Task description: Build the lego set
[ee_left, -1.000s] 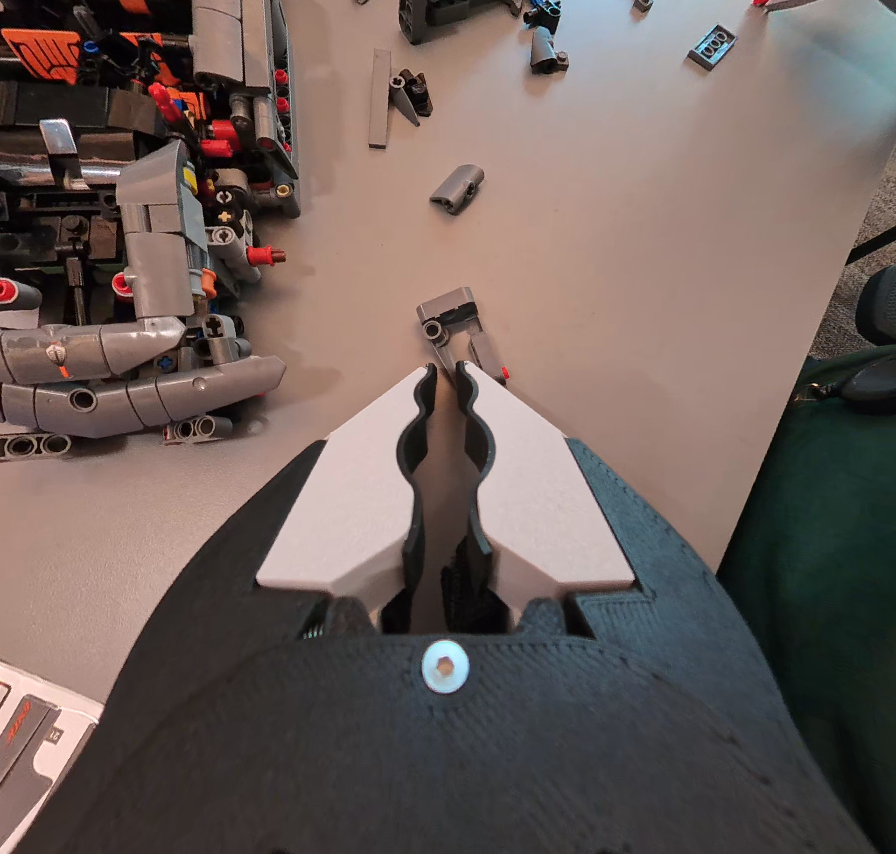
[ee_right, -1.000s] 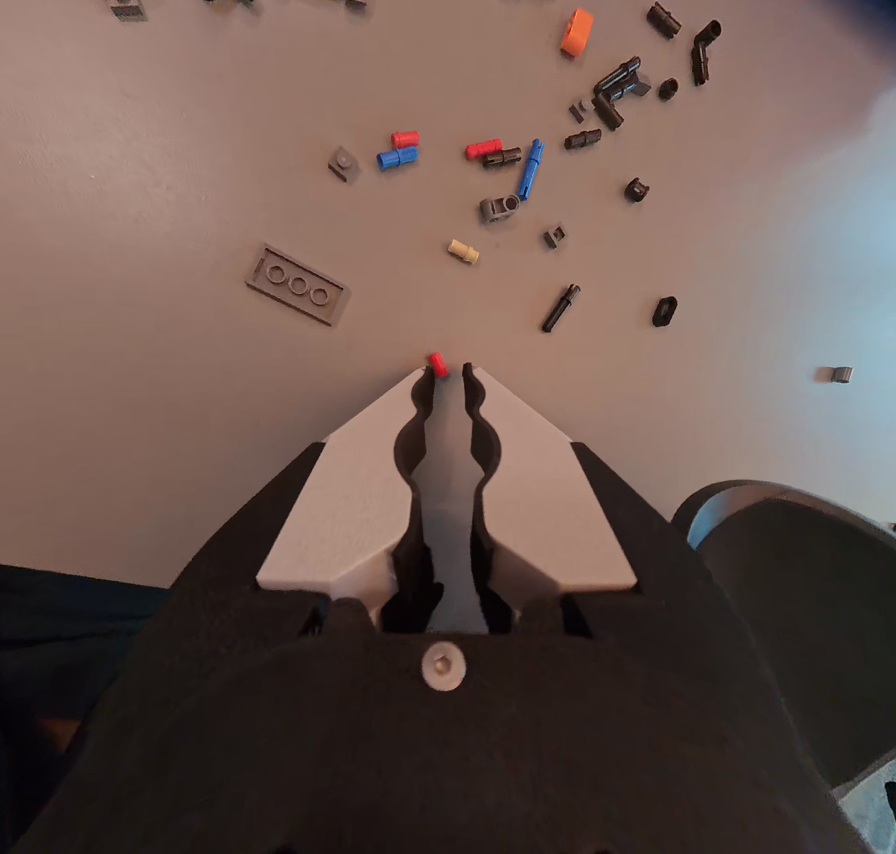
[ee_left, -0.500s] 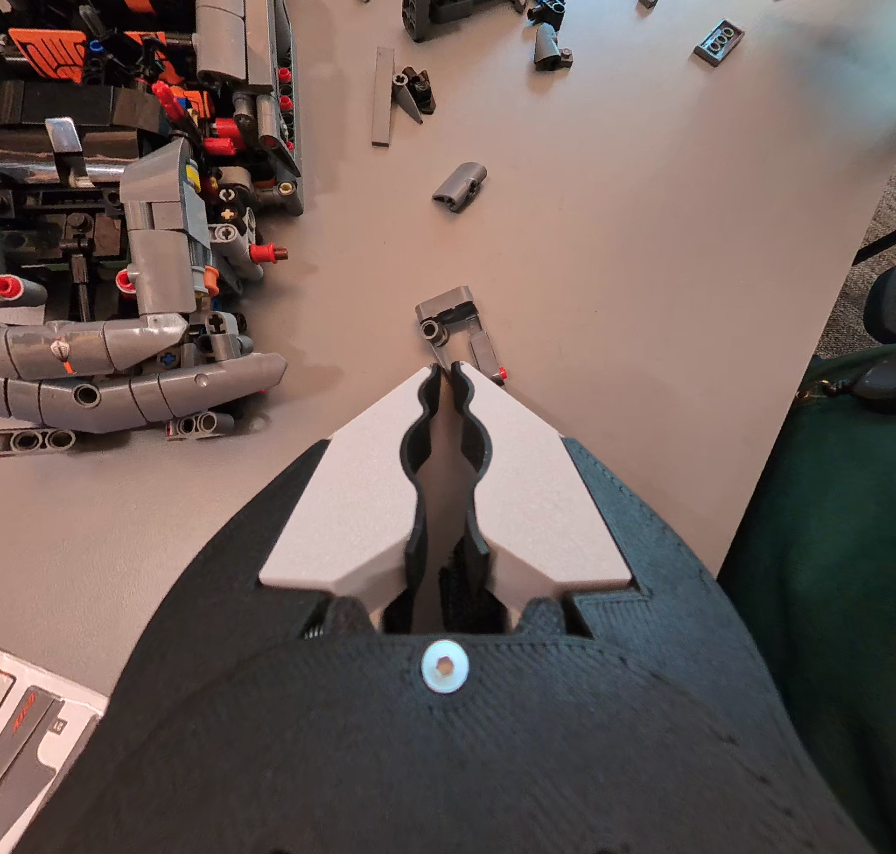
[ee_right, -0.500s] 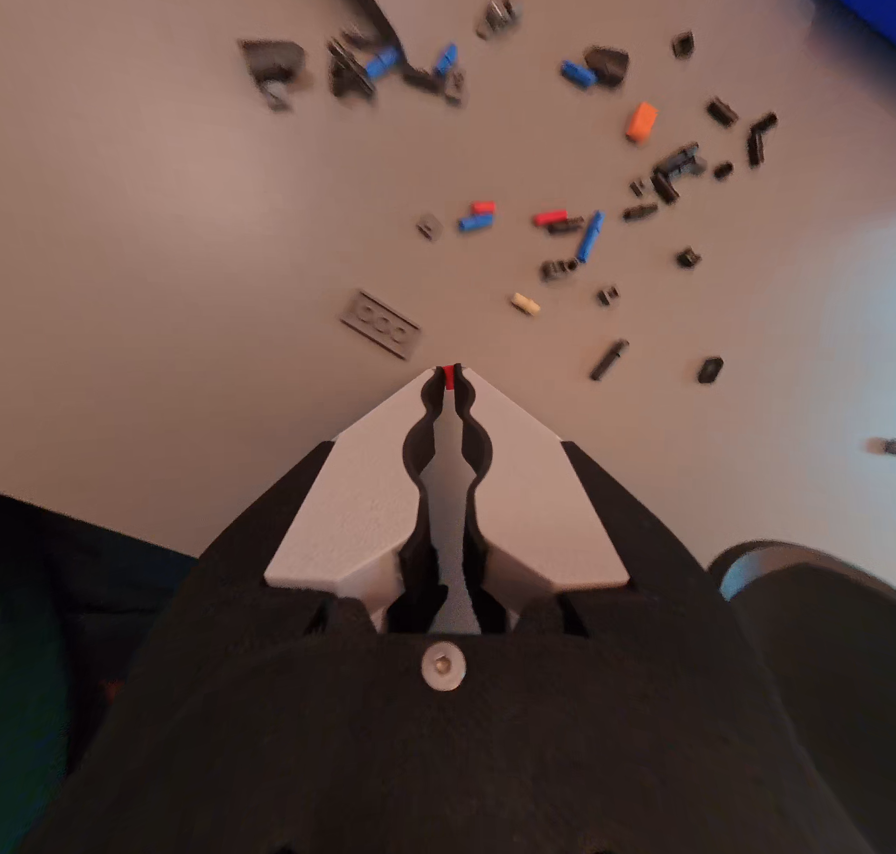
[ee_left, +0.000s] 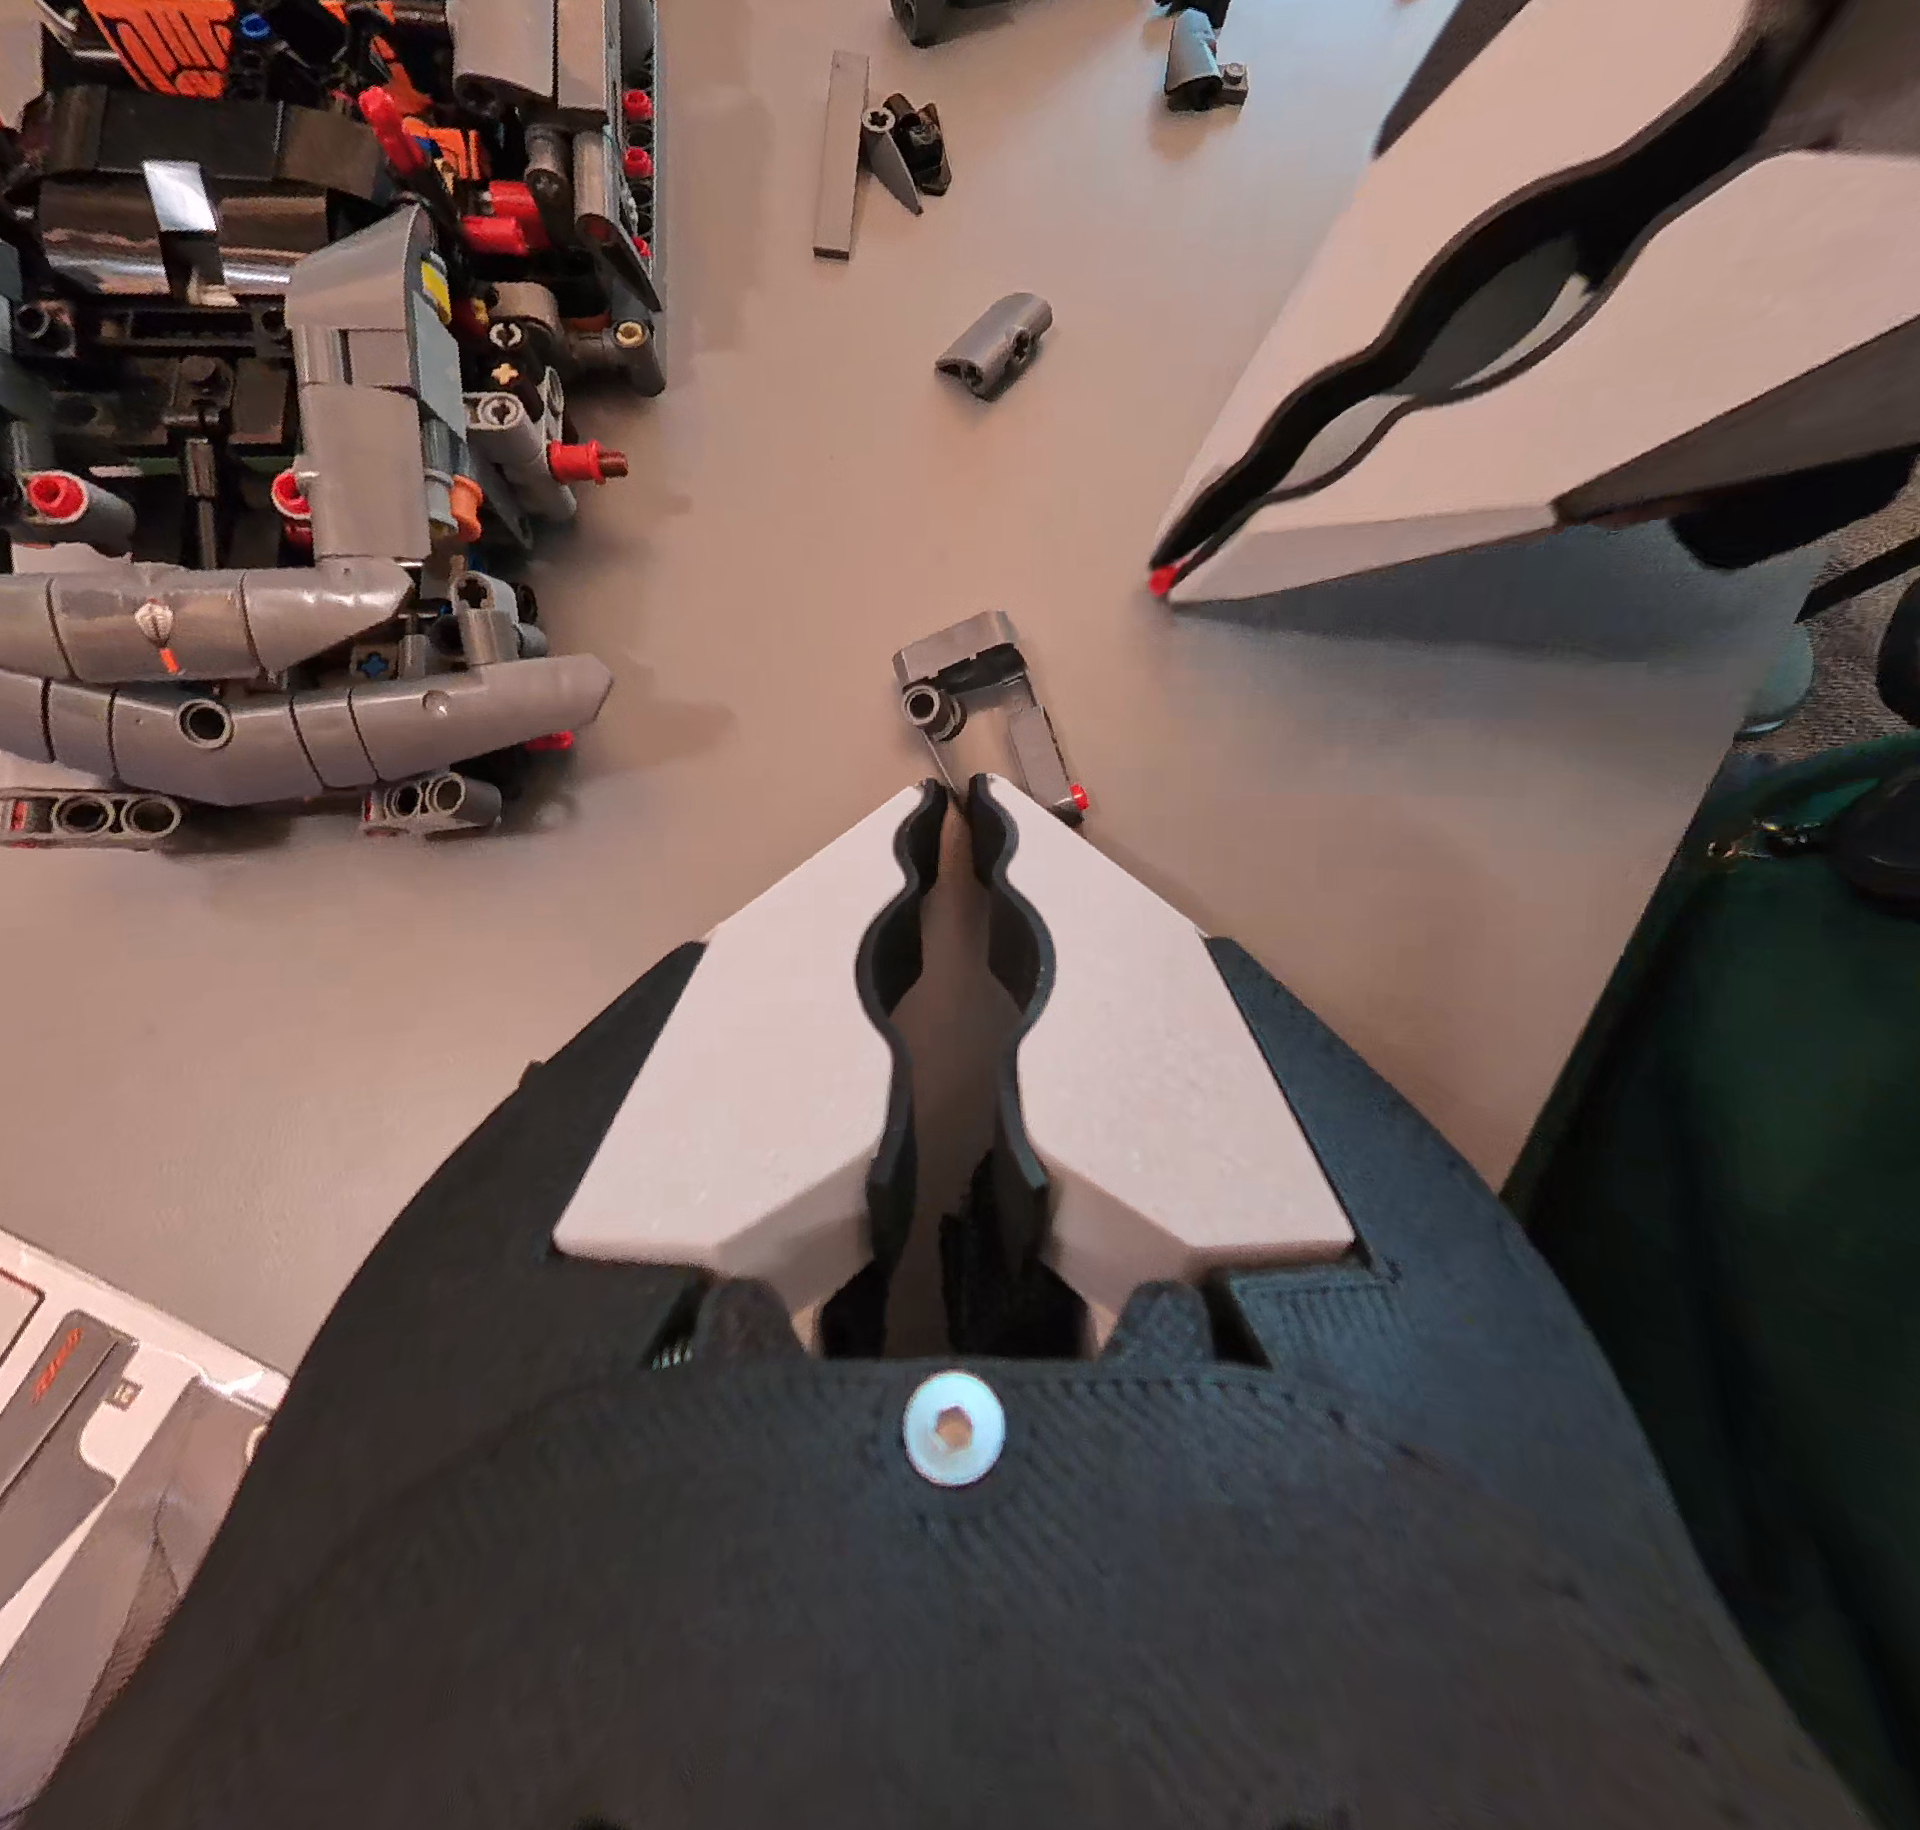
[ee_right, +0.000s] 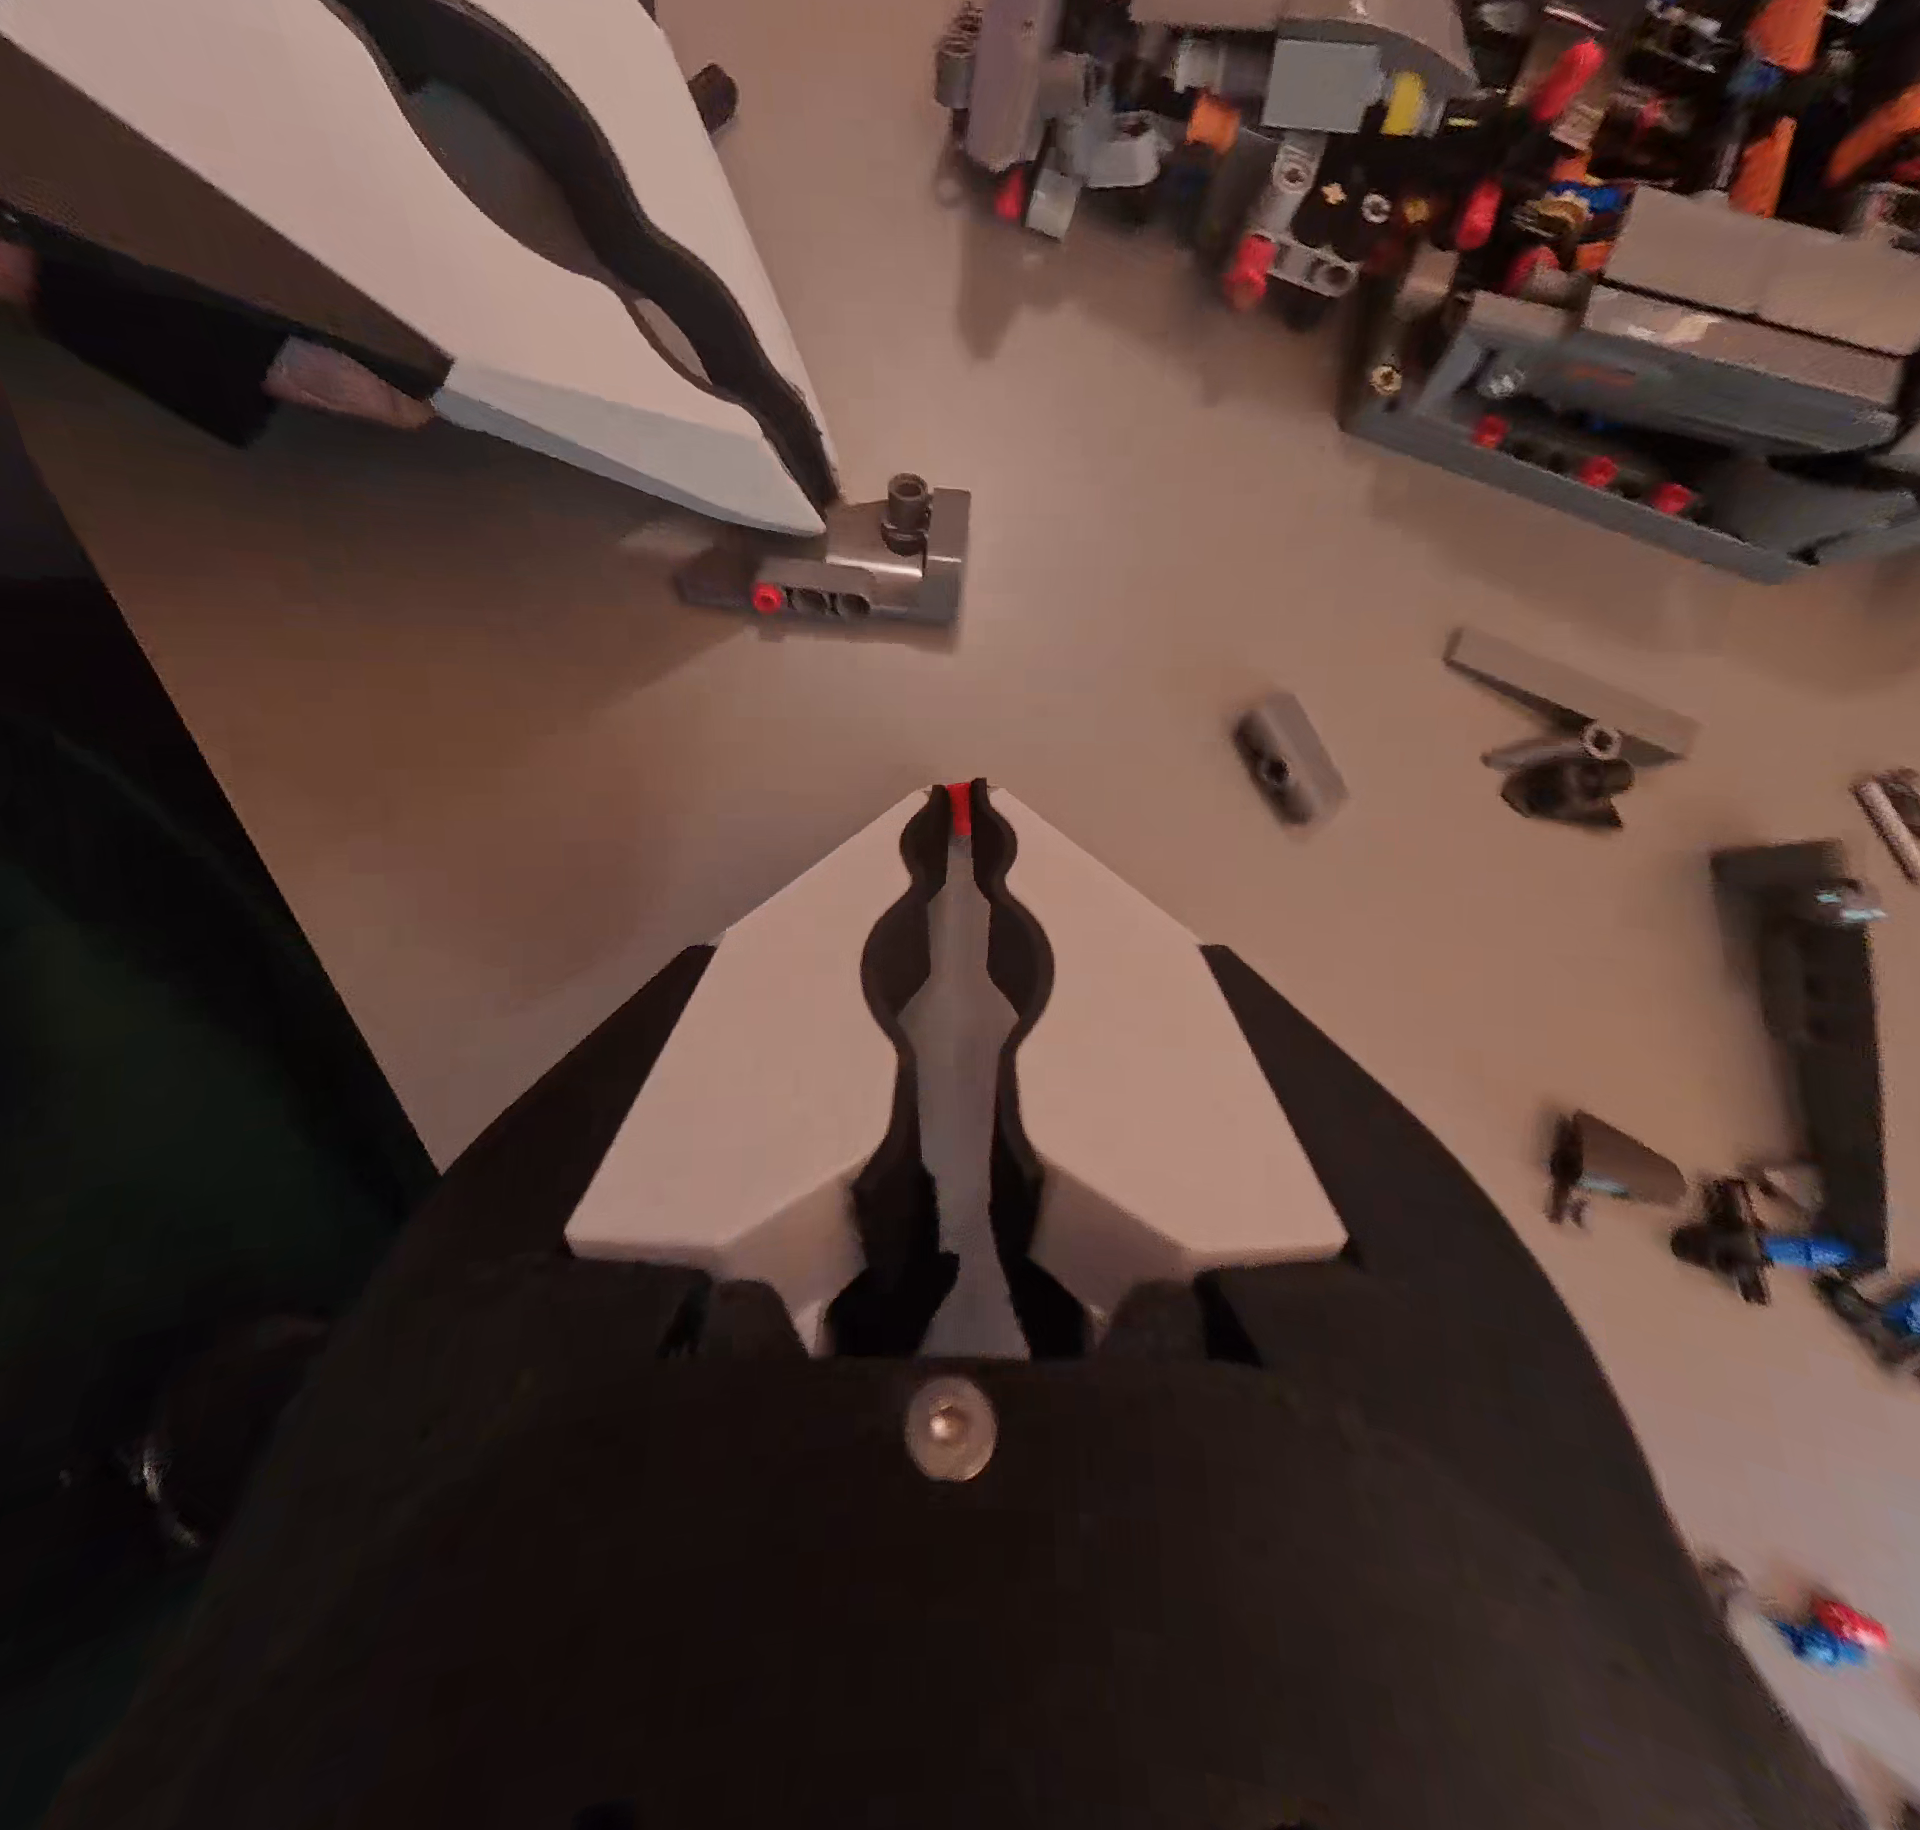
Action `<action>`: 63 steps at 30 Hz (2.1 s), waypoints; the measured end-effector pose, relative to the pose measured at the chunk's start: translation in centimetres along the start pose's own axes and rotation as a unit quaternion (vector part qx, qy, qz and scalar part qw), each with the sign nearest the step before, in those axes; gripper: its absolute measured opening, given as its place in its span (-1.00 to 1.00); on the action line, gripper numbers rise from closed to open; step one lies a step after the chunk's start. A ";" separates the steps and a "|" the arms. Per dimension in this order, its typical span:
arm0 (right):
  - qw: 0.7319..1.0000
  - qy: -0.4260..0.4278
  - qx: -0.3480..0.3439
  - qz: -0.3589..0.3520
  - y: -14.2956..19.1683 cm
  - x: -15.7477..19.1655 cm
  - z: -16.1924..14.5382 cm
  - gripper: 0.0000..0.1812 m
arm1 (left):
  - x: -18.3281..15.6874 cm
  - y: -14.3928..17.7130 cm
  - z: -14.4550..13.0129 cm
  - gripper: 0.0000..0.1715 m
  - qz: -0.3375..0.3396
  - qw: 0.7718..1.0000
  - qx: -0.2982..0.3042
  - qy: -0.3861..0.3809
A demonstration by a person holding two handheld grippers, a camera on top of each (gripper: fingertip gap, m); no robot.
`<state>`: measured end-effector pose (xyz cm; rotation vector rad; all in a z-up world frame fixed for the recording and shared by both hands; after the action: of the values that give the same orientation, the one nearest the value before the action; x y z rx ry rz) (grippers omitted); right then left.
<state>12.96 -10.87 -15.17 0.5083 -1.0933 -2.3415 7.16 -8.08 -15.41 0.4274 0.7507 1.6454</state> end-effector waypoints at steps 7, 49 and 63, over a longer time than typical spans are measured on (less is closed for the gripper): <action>1.000 -0.010 -0.005 0.015 -0.2 0.1 0.0 -0.85 | -0.1 0.0 0.1 -0.87 -0.006 1.000 -0.002 0.002; 0.995 0.037 -0.063 0.069 -1.1 0.8 1.6 -0.98 | -0.5 -1.2 1.1 -0.80 0.009 1.000 0.008 0.003; 0.997 0.007 -0.062 0.048 -1.3 1.1 1.6 -0.98 | -0.3 -1.5 1.3 -0.88 0.055 0.998 0.003 -0.022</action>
<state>10.86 -9.84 -15.37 0.4156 -0.9371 -2.3016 9.16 -7.98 -15.42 0.5160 0.7101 1.7315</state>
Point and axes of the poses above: each gripper's, where its closed fingertips meet, y back along the fingers, z out of its top, x = y × z across the jaws, the point moved 1 cm from there along y, back along the fingers, and after that the axes turned 4 degrees about -z, right-handed, at the moved point
